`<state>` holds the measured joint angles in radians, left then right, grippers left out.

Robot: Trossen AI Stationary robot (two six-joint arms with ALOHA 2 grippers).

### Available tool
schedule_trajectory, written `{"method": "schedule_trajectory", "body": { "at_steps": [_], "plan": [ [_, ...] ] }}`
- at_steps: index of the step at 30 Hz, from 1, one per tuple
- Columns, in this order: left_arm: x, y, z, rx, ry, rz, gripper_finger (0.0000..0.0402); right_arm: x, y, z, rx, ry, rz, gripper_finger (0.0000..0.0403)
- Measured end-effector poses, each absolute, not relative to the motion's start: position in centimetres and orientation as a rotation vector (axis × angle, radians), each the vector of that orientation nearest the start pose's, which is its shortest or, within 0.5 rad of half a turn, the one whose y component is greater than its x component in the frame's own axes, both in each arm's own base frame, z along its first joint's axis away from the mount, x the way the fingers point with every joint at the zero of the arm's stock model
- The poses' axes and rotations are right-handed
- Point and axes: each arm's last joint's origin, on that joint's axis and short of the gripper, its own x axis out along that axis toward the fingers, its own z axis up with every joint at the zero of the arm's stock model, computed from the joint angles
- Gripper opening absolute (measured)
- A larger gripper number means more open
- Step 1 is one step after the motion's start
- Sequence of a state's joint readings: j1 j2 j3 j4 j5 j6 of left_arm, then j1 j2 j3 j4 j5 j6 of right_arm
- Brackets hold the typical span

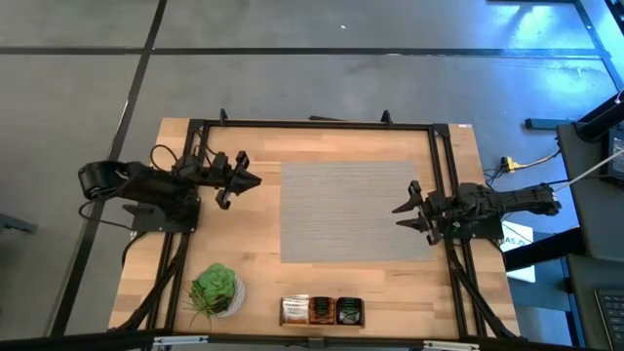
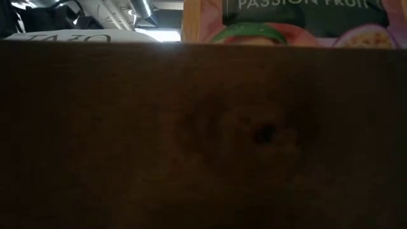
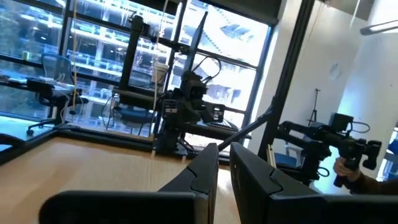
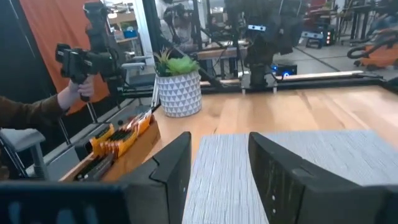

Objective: Pick & Place Tea
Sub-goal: Return to Home position

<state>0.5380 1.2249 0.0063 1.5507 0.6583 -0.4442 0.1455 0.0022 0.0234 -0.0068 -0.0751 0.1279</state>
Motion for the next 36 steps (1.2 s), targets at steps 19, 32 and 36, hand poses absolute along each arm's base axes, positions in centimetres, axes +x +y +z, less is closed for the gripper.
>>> {"method": "schedule_trajectory", "body": {
  "at_steps": [19, 32, 36],
  "plan": [
    [15.1, 5.6, 16.7, -0.291, -0.205, -0.070, 0.0038, 9.3, 1.4, 17.1, 0.121, 0.065, 0.169, 0.0161],
    [14.1, 5.1, 17.4, -0.297, -0.169, -0.028, 0.0038, 9.3, 1.4, 17.1, 0.126, 0.065, 0.169, 0.0161],
    [14.0, 4.7, 17.2, -0.301, -0.134, 0.055, 0.0038, 9.3, 1.4, 17.1, 0.126, 0.065, 0.169, 0.0161]
  ]
}}
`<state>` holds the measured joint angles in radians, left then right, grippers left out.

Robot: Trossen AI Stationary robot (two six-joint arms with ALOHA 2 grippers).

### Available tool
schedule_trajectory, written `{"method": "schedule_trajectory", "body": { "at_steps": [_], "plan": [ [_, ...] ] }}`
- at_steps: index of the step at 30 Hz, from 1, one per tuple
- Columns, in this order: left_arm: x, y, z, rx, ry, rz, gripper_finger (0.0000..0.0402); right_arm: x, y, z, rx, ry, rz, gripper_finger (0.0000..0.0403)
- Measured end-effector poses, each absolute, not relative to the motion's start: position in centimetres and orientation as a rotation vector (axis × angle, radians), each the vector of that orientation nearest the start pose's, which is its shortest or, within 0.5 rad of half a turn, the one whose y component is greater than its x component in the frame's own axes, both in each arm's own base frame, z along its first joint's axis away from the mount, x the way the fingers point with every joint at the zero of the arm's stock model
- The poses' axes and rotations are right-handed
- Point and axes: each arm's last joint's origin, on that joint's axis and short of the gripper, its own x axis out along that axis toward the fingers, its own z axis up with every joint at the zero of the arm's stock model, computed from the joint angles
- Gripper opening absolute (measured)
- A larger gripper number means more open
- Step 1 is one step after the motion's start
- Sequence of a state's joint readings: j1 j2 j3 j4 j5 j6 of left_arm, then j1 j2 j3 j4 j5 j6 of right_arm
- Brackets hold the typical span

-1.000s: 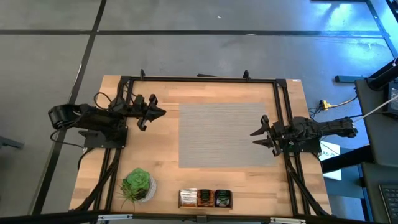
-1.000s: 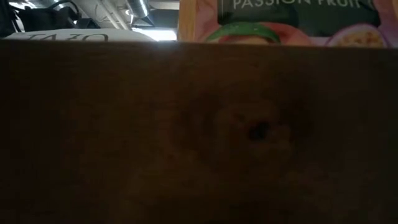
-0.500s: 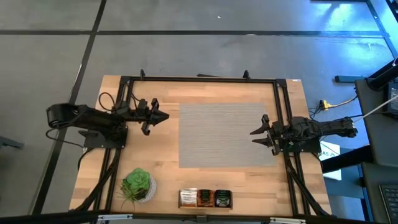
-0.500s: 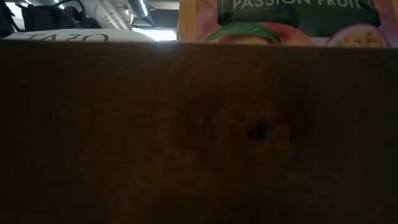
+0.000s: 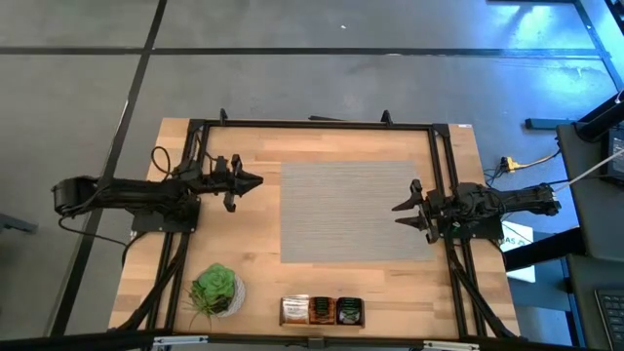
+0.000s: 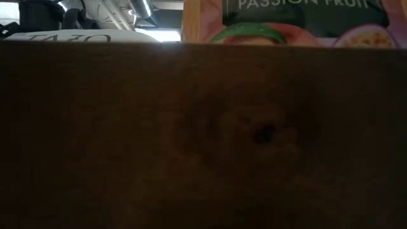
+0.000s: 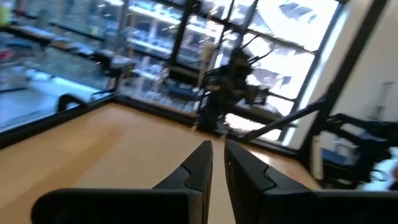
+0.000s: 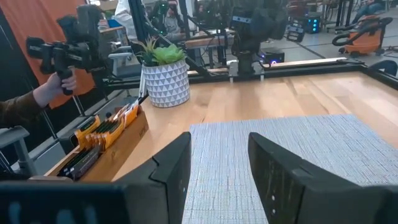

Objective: Pick & Place Tea
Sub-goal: Return to Home position

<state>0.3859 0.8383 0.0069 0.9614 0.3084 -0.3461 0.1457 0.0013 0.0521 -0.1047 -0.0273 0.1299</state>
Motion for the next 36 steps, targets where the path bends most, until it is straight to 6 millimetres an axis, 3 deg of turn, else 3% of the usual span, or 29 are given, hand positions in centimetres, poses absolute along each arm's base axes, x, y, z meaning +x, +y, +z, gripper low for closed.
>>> {"method": "schedule_trajectory", "body": {
  "at_steps": [9, 36],
  "plan": [
    [13.6, 3.2, 17.1, -0.247, -0.092, 0.157, 0.0038, 9.3, 1.4, 17.1, 0.126, 0.065, 0.169, 0.0161],
    [10.3, 2.5, 17.4, -0.243, -0.095, 0.201, 0.0038, 9.3, 1.4, 17.1, 0.146, 0.064, 0.169, 0.0161]
  ]
}}
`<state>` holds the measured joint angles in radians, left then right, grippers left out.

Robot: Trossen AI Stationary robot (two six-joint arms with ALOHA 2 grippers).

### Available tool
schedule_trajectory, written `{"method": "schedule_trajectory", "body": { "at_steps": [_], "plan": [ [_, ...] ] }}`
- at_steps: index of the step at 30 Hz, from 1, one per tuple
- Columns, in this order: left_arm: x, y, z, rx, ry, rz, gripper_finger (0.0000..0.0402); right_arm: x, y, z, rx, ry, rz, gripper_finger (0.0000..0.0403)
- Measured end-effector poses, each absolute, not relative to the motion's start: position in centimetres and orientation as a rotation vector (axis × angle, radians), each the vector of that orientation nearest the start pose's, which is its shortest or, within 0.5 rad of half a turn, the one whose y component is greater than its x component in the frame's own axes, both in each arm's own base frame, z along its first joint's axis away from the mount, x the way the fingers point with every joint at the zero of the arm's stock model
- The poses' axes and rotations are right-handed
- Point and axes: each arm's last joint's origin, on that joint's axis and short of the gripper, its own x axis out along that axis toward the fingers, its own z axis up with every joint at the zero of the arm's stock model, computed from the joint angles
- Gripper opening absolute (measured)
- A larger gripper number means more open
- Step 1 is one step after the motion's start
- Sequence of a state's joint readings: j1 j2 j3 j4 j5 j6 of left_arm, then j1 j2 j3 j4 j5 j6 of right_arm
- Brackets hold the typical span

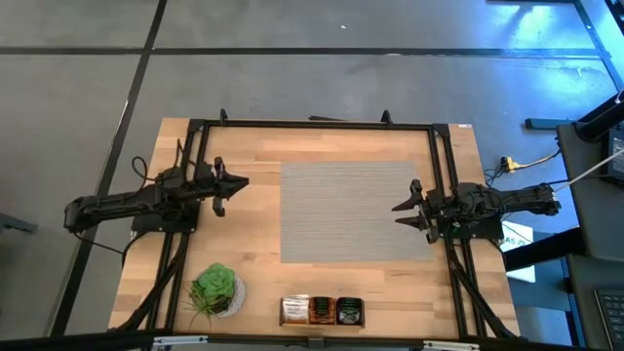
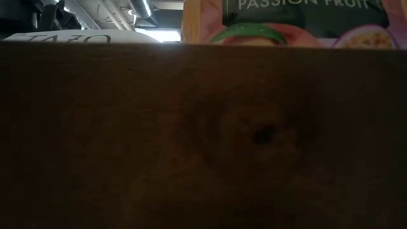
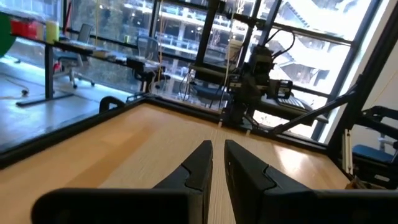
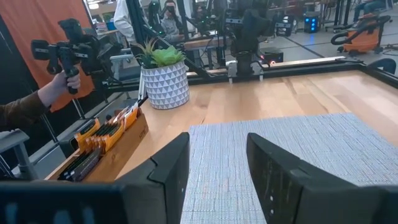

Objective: Pick & Place Tea
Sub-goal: Return to Home position

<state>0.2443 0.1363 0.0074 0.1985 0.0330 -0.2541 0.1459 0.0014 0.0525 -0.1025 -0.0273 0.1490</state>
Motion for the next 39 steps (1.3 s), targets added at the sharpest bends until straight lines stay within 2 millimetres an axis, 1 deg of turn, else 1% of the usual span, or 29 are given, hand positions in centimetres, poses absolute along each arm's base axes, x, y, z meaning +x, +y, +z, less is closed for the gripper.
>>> {"method": "schedule_trajectory", "body": {
  "at_steps": [6, 9, 15, 20, 22, 27, 33, 39],
  "plan": [
    [9.43, 2.30, 17.32, -0.243, -0.109, 0.214, 0.0038, 9.31, 1.45, 17.13, 0.146, 0.065, 0.169, 0.0161],
    [9.42, 2.31, 17.04, -0.255, -0.077, 0.224, 0.0038, 9.31, 1.45, 17.13, 0.146, 0.064, 0.169, 0.0161],
    [9.38, 2.45, 17.03, -0.260, -0.075, 0.274, 0.0038, 9.31, 1.45, 17.30, 0.123, 0.046, 0.171, 0.0161],
    [9.44, 2.42, 16.78, -0.264, -0.046, 0.266, 0.0038, 9.41, 1.45, 17.22, 0.094, 0.017, 0.168, 0.0161],
    [9.44, 2.42, 16.75, -0.264, -0.043, 0.267, 0.0038, 9.52, 1.36, 16.98, 0.065, 0.004, 0.133, 0.0161],
    [9.44, 2.43, 16.75, -0.264, -0.044, 0.270, 0.0038, 9.55, 1.11, 17.15, -0.002, -0.019, 0.045, 0.0161],
    [9.43, 2.43, 16.76, -0.264, -0.044, 0.270, 0.0038, 9.55, 1.10, 17.15, -0.058, -0.020, 0.041, 0.0161],
    [9.44, 2.43, 16.76, -0.264, -0.044, 0.270, 0.0038, 9.55, 1.10, 17.15, -0.060, -0.020, 0.042, 0.0161]
  ]
}}
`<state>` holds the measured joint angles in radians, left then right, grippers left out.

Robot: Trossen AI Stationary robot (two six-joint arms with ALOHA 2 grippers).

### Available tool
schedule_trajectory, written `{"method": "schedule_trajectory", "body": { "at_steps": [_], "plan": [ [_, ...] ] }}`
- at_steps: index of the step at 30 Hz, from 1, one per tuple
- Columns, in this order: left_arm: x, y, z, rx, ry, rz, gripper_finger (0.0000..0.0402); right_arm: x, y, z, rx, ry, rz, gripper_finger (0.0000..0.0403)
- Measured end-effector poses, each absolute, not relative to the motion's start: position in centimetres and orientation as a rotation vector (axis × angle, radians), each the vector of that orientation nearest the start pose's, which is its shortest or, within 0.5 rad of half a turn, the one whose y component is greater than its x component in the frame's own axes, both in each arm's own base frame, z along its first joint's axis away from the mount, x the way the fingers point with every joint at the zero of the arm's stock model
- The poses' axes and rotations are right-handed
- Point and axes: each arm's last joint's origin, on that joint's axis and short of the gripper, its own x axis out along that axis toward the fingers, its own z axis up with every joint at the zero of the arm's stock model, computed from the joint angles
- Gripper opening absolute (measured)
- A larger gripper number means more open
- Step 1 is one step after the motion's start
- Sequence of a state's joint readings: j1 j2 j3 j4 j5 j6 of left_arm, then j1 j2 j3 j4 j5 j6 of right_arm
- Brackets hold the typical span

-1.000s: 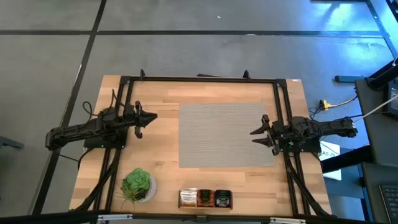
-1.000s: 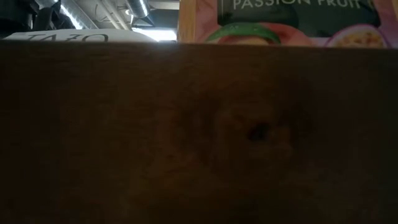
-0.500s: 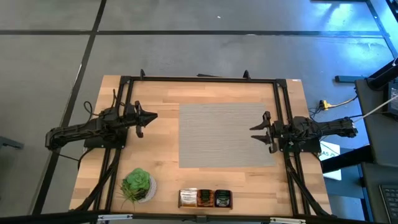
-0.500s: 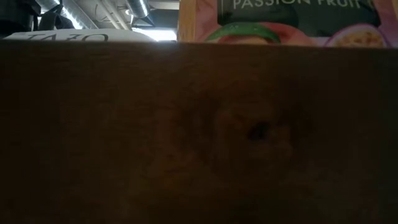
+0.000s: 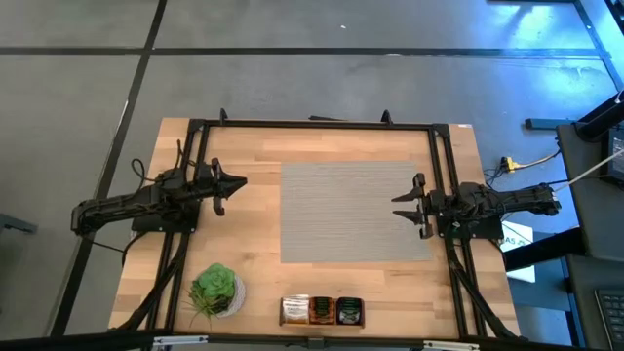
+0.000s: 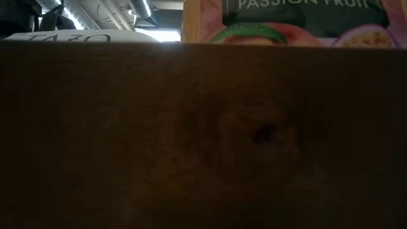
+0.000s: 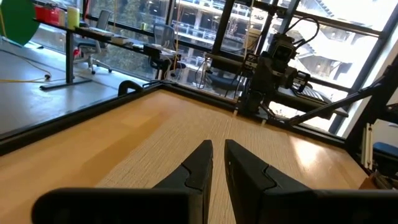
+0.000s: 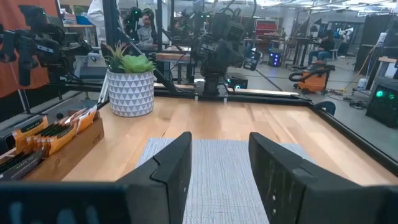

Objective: Pick & Place Tea
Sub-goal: Return to Home position

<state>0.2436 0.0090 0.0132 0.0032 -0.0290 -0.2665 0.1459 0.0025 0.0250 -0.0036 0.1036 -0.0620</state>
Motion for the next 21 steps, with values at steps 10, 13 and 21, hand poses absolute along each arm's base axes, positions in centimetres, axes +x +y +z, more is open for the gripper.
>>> {"method": "schedule_trajectory", "body": {
  "at_steps": [10, 13, 21],
  "plan": [
    [9.44, 2.43, 16.76, -0.264, -0.044, 0.270, 0.0038, 9.56, 1.11, 17.12, -0.059, -0.019, 0.042, 0.0161],
    [9.44, 2.43, 16.76, -0.264, -0.044, 0.270, 0.0038, 9.56, 1.11, 17.12, -0.055, -0.019, 0.043, 0.0161],
    [9.44, 2.43, 16.76, -0.264, -0.044, 0.271, 0.0038, 9.56, 1.11, 17.09, -0.056, -0.018, 0.043, 0.0161]
  ]
}}
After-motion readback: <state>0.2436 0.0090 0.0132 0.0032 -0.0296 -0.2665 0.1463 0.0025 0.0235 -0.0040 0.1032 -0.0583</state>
